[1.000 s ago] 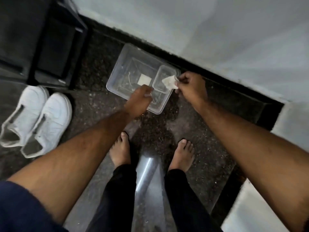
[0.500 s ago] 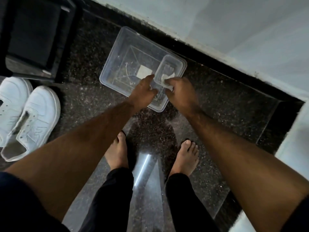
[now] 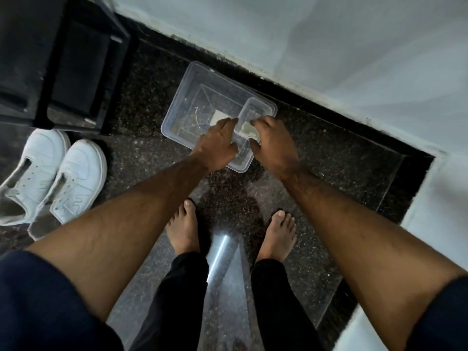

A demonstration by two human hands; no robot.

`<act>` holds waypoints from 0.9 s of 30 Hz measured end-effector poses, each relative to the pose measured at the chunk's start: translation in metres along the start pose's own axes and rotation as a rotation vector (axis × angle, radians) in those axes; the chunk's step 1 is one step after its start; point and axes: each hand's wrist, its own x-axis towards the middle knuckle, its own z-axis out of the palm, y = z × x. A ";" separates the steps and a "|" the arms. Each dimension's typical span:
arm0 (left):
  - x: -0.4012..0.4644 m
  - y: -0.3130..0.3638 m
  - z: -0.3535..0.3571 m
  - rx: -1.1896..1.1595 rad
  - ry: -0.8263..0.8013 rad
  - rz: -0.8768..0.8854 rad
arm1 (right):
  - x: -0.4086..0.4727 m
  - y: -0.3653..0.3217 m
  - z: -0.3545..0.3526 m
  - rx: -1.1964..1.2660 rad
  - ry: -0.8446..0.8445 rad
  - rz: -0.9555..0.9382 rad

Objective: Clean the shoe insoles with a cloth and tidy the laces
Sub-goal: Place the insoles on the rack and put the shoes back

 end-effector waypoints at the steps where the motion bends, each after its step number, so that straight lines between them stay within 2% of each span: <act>1: -0.006 0.000 -0.003 0.116 0.017 0.031 | -0.004 -0.004 -0.003 -0.051 -0.024 0.007; 4: -0.036 0.008 -0.019 0.408 -0.003 0.085 | -0.030 -0.016 -0.017 -0.148 -0.090 0.050; 6: -0.062 0.015 -0.032 0.503 -0.042 0.105 | -0.055 -0.025 -0.034 -0.169 -0.106 0.067; 12: -0.162 0.051 -0.102 0.551 -0.085 0.173 | -0.144 -0.080 -0.110 -0.167 -0.149 0.119; 17: -0.263 0.095 -0.176 0.625 -0.022 0.273 | -0.224 -0.158 -0.190 -0.172 -0.107 0.191; 27: -0.440 0.116 -0.274 0.631 0.037 0.313 | -0.347 -0.303 -0.282 -0.206 -0.026 0.130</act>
